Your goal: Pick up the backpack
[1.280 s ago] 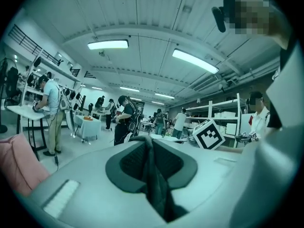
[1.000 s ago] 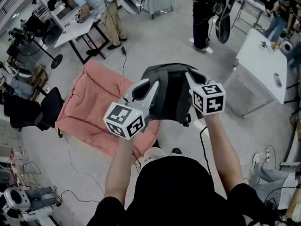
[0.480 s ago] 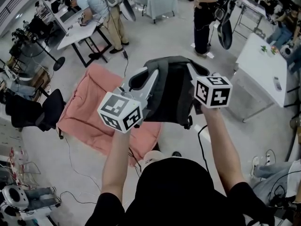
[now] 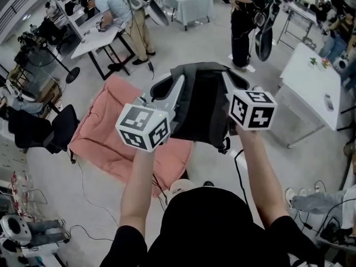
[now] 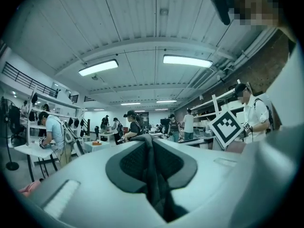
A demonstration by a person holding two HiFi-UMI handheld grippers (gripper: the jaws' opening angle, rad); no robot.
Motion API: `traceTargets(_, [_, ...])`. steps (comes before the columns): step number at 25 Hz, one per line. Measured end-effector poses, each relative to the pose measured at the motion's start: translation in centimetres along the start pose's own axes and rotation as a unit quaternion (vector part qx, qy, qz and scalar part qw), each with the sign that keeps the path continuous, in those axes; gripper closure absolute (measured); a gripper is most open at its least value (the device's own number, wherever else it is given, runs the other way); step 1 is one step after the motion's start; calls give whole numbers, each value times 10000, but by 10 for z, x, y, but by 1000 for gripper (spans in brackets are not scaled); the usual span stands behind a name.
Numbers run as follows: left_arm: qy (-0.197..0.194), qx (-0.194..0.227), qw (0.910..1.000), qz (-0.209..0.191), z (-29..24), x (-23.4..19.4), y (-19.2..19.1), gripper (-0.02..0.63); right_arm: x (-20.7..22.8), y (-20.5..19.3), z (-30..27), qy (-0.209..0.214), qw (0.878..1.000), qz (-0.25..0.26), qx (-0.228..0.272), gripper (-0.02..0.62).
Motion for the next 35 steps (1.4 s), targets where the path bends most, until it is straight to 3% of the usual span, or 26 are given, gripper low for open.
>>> traceTargets(12, [405,33,9992,44,-6,-3,8,572,-4,12,6,-55,9996,249,100,557])
traceTargets(35, [692,-157,9975,64,-5,-16,-6,571,-13,0,2,57,9992,400,9,558])
Point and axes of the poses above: the fingertips, and each gripper's own axes: z backward along the fingers, x to its right, y out of its top, the point moved 6 cm from there along z, backward along the fingers, and after that the axes turned 2 degrees about x, right-handed, at the moved point
